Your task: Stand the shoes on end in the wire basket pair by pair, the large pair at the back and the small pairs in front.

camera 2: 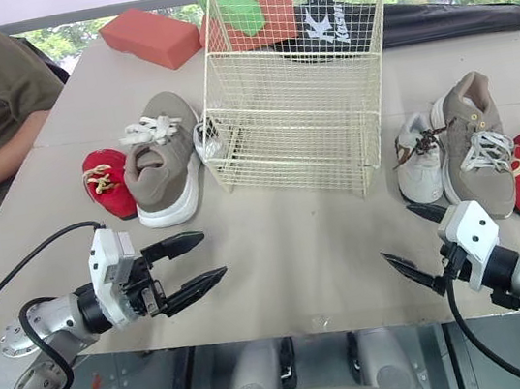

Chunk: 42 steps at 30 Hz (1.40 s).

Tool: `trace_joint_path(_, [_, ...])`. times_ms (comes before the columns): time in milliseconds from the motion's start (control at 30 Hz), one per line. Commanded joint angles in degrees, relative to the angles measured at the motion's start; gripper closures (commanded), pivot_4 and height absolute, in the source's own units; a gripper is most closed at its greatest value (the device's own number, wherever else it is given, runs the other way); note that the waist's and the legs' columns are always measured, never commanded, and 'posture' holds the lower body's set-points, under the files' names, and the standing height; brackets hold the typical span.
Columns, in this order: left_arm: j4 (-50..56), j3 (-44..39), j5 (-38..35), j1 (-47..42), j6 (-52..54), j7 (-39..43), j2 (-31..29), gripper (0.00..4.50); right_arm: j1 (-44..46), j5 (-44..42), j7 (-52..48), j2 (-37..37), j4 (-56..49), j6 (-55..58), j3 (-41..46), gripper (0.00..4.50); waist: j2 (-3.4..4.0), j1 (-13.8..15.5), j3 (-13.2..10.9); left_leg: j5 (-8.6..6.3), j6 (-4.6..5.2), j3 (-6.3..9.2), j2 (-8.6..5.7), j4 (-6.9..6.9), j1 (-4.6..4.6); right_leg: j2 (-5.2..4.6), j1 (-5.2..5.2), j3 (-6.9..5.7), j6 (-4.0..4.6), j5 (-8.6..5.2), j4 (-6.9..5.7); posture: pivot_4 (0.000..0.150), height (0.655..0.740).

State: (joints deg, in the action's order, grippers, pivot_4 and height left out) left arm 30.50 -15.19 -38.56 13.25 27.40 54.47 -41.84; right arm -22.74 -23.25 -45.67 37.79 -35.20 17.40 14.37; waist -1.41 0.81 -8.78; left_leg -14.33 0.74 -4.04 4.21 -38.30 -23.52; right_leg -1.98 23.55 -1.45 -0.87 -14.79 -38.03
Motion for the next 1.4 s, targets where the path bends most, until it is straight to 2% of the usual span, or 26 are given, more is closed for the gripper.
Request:
trace_joint_path(33, [1.47,-0.68,-1.72,-0.67,-0.45,-0.8,0.91,0.03,0.73,-0.43,0.89,-0.54,-2.5,-0.74,-0.27,0.0,0.0,0.0,0.0,0.0,0.0,0.0,0.0,0.0,0.0,0.0,0.0,0.0,0.0,0.0,0.0,0.15,0.74])
trace_joint_path(133, [0.64,-0.92,-6.81,-3.26,1.44,-1.81,3.42,0.03,1.86,-0.76,2.27,-1.02,-3.84,0.4,-1.31,0.0,-0.01,0.03,0.0,0.0,0.0,0.01,0.0,0.0,0.0,0.0,0.0,0.0,0.0,0.0,0.0,0.15,0.74])
trace_joint_path(300, [0.81,0.94,-5.8,-4.33,1.1,-2.21,4.06,0.03,3.29,-1.1,2.92,-0.82,-5.73,1.61,-3.04,0.0,-0.01,-0.02,0.0,0.0,0.0,0.01,0.0,-0.01,0.0,0.01,0.0,0.01,-0.15,0.09,-0.01,0.15,0.74])
trace_joint_path(400, [1.33,1.23,-6.12,-4.48,0.71,-2.74,4.9,0.03,5.69,-4.25,2.23,-1.39,-7.31,1.41,-3.11,0.0,-0.01,-0.1,0.0,0.0,0.0,0.0,-0.01,-0.01,0.01,0.03,0.0,0.07,-0.17,0.11,-0.01,0.15,0.74])
trace_joint_path(500, [1.67,0.99,-6.22,-4.66,0.05,-2.93,5.52,0.03,9.77,-3.76,4.55,-0.99,-8.79,2.97,-3.44,0.0,-0.01,-0.1,0.0,0.0,0.0,0.01,0.0,-0.01,0.01,0.05,0.0,0.05,-0.18,0.11,-0.02,0.15,0.74])
trace_joint_path(600, [3.32,-0.27,-9.68,-4.35,0.23,-1.3,5.47,0.03,15.55,-3.82,6.15,1.64,-10.39,7.44,-3.78,0.0,-0.02,0.02,0.01,0.0,0.0,0.0,0.0,-0.01,0.02,0.04,0.0,0.07,-0.17,0.11,-0.02,0.15,0.74])
trace_joint_path(667, [4.18,-0.9,-10.57,-3.43,-0.07,0.55,4.44,0.03,20.4,0.24,7.53,6.12,-11.48,11.33,-4.7,0.0,-0.02,-0.03,0.01,0.0,0.0,0.01,0.0,-0.02,-0.02,0.04,0.0,0.02,-0.16,0.12,-0.01,0.15,0.74])
trace_joint_path(700, [4.61,-1.22,-10.73,-3.0,-0.34,1.44,3.83,0.03,25.05,-2.95,6.81,8.23,-10.81,16.12,-5.48,0.0,-0.01,-0.03,0.01,0.0,0.0,0.0,0.0,-0.02,-0.01,0.03,0.02,0.06,-0.16,0.12,-0.01,0.15,0.74])
trace_joint_path(767, [5.7,-1.43,-10.19,-2.26,-1.21,2.89,2.71,0.03,35.91,-3.59,4.64,10.85,-6.88,21.79,-10.53,0.0,0.02,-0.76,-0.03,0.0,0.01,0.0,-0.02,-0.04,-0.01,0.0,0.05,0.13,-0.09,0.08,-0.02,0.15,0.74])
trace_joint_path(900, [8.33,-1.93,-10.86,-0.64,-2.32,4.0,2.08,0.03,52.55,-2.76,1.88,11.43,1.15,30.93,-20.92,0.0,0.0,-1.04,-0.02,-0.01,0.02,-0.02,0.01,0.1,0.22,0.08,0.0,0.43,0.08,0.04,-0.06,0.15,0.74])
trace_joint_path(1033, [10.61,-3.39,-10.04,1.6,-3.88,3.27,2.15,0.03,61.81,-0.39,-1.93,10.87,7.31,34.33,-29.45,0.0,0.02,-1.04,-0.04,-0.02,0.04,-0.03,0.01,0.06,-0.1,0.06,0.25,0.54,-0.1,0.14,0.0,0.15,0.74])
trace_joint_path(1067, [11.24,-4.11,-10.23,2.32,-4.24,2.7,2.42,0.0,63.42,0.67,-3.43,11.26,8.49,34.1,-31.57,0.5,0.02,-1.07,-0.04,-0.02,0.05,-0.02,0.0,0.05,-0.18,0.06,0.32,0.53,-0.13,0.15,0.01,0.15,0.74])
trace_joint_path(1100, [11.8,-4.66,-10.31,3.04,-4.6,2.27,2.65,0.0,64.67,1.81,-4.25,11.33,9.74,33.68,-33.1,0.74,0.02,-1.08,-0.04,-0.05,0.09,-0.01,0.0,0.04,-0.2,0.05,0.35,0.55,-0.14,0.16,0.04,0.15,0.74])
trace_joint_path(1333, [15.12,-7.12,-10.11,8.83,-6.94,0.27,4.02,0.0,68.09,7.02,-7.33,11.3,14.45,30.93,-36.79,4.28,0.02,-1.04,-0.04,-0.09,0.16,-0.06,0.0,0.0,-0.19,0.02,0.35,0.55,-0.15,0.16,0.05,0.15,0.74])
trace_joint_path(1400, [15.74,-7.18,-10.27,9.38,-7.0,-0.54,4.11,0.0,67.76,7.3,-8.58,11.92,13.88,30.45,-36.35,4.41,0.02,-0.85,-0.04,-0.09,0.16,-0.06,0.0,-0.02,-0.18,0.01,0.34,0.53,-0.14,0.16,0.01,0.15,0.74])
